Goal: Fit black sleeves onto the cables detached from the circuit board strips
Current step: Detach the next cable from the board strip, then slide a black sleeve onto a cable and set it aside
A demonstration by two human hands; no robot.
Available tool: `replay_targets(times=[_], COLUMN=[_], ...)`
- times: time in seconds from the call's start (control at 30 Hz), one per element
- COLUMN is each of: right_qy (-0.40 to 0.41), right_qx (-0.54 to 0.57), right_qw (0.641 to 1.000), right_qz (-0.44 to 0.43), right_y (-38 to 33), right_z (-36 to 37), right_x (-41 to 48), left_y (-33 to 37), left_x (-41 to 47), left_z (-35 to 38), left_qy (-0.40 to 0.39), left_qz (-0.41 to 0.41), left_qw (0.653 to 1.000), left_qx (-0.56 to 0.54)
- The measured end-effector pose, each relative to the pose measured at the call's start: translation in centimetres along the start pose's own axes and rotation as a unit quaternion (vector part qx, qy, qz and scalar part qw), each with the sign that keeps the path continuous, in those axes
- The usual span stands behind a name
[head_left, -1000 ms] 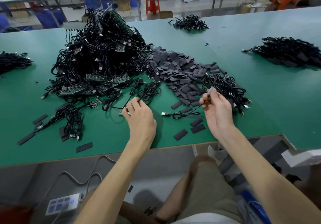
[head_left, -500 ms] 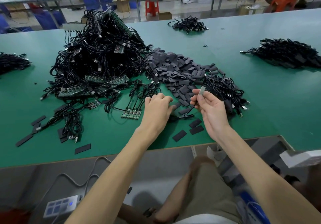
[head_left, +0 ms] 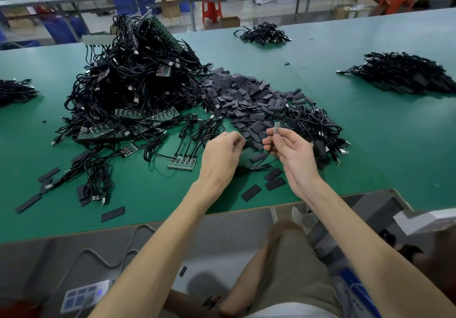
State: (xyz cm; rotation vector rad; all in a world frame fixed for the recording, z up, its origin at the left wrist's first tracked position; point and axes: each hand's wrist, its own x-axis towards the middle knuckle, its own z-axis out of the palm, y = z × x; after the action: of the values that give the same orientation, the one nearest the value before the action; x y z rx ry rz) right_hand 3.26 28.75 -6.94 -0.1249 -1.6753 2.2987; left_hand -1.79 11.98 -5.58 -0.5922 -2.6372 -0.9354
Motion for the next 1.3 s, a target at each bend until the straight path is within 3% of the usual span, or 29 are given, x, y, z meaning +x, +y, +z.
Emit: replay_targets(times=[0.07, 0.13, 0.27, 0.4, 0.63, 0.73, 1.3], right_qy=[-0.002, -0.01, -0.035, -0.067, -0.08, -0.079, -0.083], right_qx=[-0.02, -0.046, -0.086, -0.123, -0.137, -0.136, -0.137], right_qw=[1.0, 0.999, 0.995, 0.99, 0.987, 0.987, 0.987], right_qz=[-0.007, -0.015, -0.023, -0.028, -0.027, -0.028, -0.034], right_y=[0.1, 0.1, 0.3, 0.5, 0.7, 0.7, 0.9], right_z=[0.0, 0.1, 0.2, 0.5, 0.6, 0.6, 0.4], right_x=[0.0, 0.0, 0.0, -0.1, 0.0, 0.0, 0.0], left_y=[0.0, -0.3, -0.9, -1.3, -0.9, -0.6, -0.2], left_x=[0.0, 0.1, -0.6, -1.1, -1.6, -1.6, -1.9], left_z=[-0.2, -0.3, 0.2, 0.3, 0.5, 0.5, 0.1], left_qy=[0.011, -0.009, -0.075, -0.074, -0.064, -0.076, -0.072], left_qz=[-0.067, -0.095, -0.071, -0.061, 0.022, 0.052, 0.05], left_qw=[0.982, 0.954, 0.941, 0.932, 0.982, 0.987, 0.991], left_qx=[-0.178, -0.286, -0.321, -0.349, -0.178, -0.132, -0.105])
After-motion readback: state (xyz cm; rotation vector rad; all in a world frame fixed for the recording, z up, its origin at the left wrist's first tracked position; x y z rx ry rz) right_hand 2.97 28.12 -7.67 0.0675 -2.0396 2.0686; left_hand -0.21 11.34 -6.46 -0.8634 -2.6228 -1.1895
